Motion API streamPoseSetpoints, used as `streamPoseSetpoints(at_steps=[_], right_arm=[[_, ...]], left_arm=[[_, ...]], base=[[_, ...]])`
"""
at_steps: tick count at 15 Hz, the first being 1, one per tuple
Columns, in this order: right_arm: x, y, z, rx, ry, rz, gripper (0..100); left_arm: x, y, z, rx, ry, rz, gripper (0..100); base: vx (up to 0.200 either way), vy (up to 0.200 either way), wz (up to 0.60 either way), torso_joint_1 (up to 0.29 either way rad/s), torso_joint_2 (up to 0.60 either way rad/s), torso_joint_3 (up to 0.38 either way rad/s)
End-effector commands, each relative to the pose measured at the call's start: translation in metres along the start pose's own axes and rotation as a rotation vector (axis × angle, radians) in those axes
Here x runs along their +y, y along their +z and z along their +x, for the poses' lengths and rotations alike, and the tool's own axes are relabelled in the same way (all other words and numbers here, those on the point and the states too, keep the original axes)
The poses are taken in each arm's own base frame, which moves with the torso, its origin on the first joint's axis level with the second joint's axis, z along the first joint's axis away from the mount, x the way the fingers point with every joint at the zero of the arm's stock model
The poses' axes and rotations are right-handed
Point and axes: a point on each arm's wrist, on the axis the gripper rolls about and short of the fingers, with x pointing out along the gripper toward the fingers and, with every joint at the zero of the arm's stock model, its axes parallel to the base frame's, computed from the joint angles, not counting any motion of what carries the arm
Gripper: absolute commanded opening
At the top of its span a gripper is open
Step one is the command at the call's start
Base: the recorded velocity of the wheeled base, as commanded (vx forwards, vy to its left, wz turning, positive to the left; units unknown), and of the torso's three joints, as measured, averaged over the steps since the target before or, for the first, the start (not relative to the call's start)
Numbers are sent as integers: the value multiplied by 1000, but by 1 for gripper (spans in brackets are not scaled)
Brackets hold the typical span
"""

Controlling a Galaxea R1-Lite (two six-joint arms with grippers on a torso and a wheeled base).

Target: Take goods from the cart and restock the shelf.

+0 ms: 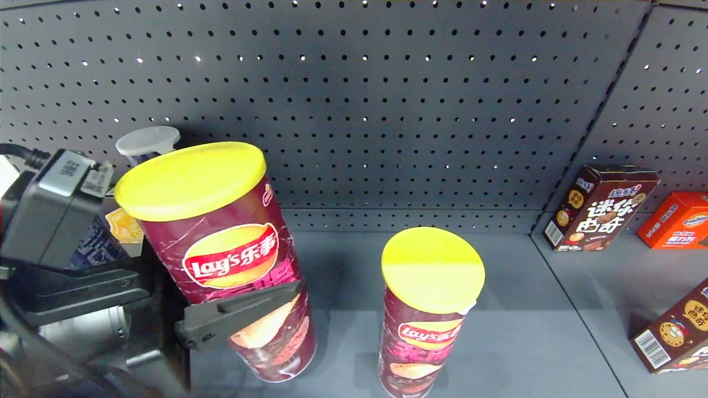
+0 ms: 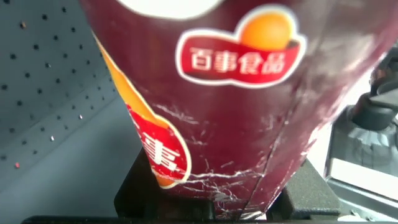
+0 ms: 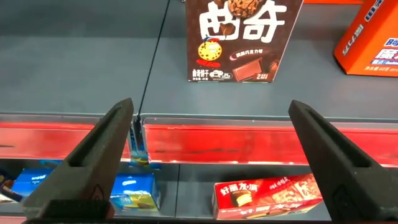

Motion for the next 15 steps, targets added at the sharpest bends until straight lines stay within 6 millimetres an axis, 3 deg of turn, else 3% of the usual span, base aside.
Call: streamPoseSetpoints(at_steps=[1,8,15], right_arm=[[0,0,0,0,0,-1,100],[0,0,0,0,0,-1,100],[0,0,0,0,0,-1,100]], left_arm=[[7,-6,15,36,-11,-19,0],[43,-21,67,88,8,12,0],[63,-28,100,46,15,33,0]], base=[[0,0,0,0,0,0],[0,0,0,0,0,0],[0,0,0,0,0,0]])
